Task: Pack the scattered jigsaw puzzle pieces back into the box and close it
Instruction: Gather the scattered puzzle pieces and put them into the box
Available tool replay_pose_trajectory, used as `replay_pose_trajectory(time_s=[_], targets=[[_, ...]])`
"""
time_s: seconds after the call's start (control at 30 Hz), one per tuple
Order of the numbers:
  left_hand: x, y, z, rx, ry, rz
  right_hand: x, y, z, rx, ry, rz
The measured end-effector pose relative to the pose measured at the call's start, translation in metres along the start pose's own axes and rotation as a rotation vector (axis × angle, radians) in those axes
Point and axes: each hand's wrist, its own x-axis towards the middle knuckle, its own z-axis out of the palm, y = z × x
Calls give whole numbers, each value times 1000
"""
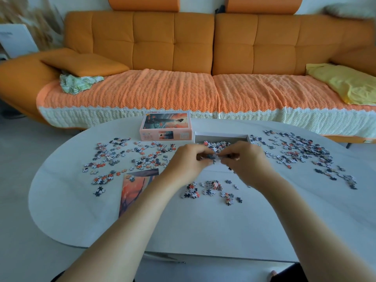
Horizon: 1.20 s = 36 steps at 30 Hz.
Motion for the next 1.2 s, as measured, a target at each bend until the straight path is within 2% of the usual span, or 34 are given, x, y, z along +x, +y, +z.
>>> replay_pose_trajectory(time_s=[0.1,0.2,0.33,0.4,0.47,0.57,0.67,0.77,0.87,1.0,1.1,1.2], targets=[[17,6,3,-34,94,30,12,6,0,-16,167,-77],[33,4,10,18,175,51,22,17,5,-38,236,-123],[42,-8,22,199,17,131,27,28,12,-83,29,-54],[43,-11,26,251,-47,156,27,30,12,-87,-12,-50],[42,-13,26,296,-17,200,26,30,10,-85,39,-101],[41,-15,20,326,114,229,25,28,8,-126,95,-124],[39,-18,16,347,186,253,20,28,12,-194,-14,-145],[36,-25,16,495,62,265,15,30,17,-246,-105,-171],[29,-29,15,475,-30,235,12,32,16,-230,-38,-203],[17,-29,6,430,58,300,7,25,8,-171,114,-310],[1,-22,-8,412,76,313,-4,13,4,-129,-15,-343],[-17,-17,-22,402,-191,127,-18,8,13,-214,-242,-314]])
